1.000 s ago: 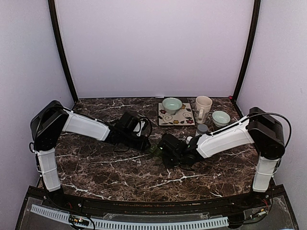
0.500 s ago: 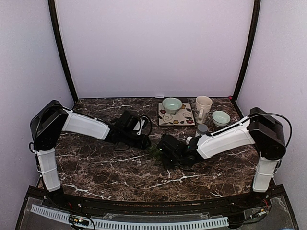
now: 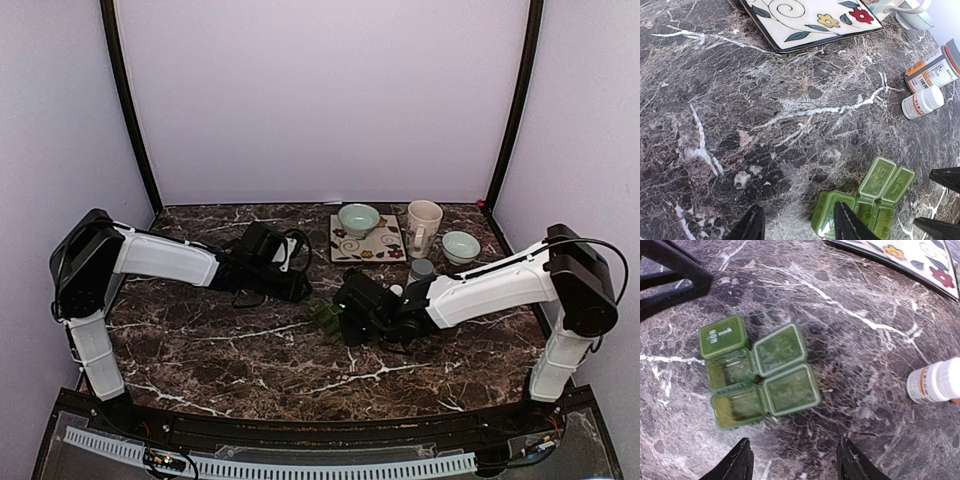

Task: Sort the pills into containers
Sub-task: Adjust the pill container at the center of the board.

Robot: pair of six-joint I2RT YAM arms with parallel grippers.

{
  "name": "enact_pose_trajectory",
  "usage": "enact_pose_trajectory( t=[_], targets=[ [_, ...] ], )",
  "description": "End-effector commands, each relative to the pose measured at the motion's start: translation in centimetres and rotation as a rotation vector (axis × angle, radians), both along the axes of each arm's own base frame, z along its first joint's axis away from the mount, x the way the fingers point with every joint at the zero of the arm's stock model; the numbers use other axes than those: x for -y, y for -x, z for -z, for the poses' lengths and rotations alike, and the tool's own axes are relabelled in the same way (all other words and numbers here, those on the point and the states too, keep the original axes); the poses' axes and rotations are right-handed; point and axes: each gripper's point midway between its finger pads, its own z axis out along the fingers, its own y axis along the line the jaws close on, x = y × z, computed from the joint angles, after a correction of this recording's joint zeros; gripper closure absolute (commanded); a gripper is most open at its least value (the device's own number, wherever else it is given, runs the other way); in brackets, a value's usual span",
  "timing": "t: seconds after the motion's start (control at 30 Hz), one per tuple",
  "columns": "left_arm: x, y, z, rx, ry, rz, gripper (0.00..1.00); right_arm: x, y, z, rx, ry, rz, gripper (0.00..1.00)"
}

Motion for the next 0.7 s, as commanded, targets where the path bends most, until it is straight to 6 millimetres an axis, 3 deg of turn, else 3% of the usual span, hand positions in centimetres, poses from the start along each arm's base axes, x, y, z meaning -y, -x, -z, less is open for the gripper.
enact_pose_trajectory(
  t=[0.0,0.13,0.27,0.43,0.5,0.57,0.67],
  targets=[
    [-1.2,0.2,-2.2,0.040,0.006,-0.017,0.51,1.4,0.3,-1.5,0.038,0.006,0.043,0.42],
    [-2.1,0.3,-4.4,0.097,0.027,-0.040,0.51,1.9,-0.1,-5.2,0.141,0.010,0.058,0.42],
    [-3.1,0.8,-8.7,0.213,0.097,-0.053,0.48,2.4,-0.6,-11.0,0.308,-0.026,0.072,0.41],
    [-5.1,2.4,-14.5,0.354,0.200,-0.070,0.46,4.8,-1.9,-18.1,0.524,-0.178,0.204,0.30],
    [-6.3,2.9,-16.3,0.393,0.227,-0.101,0.39,5.8,-2.1,-20.6,0.588,-0.246,0.242,0.24],
    [-7.4,3.5,-17.6,0.420,0.261,-0.132,0.26,6.3,-2.2,-22.3,0.614,-0.322,0.239,0.04],
    [-8.7,4.5,-19.5,0.466,0.332,-0.162,0.08,6.3,-2.1,-24.7,0.626,-0.447,0.166,0.00]
  ],
)
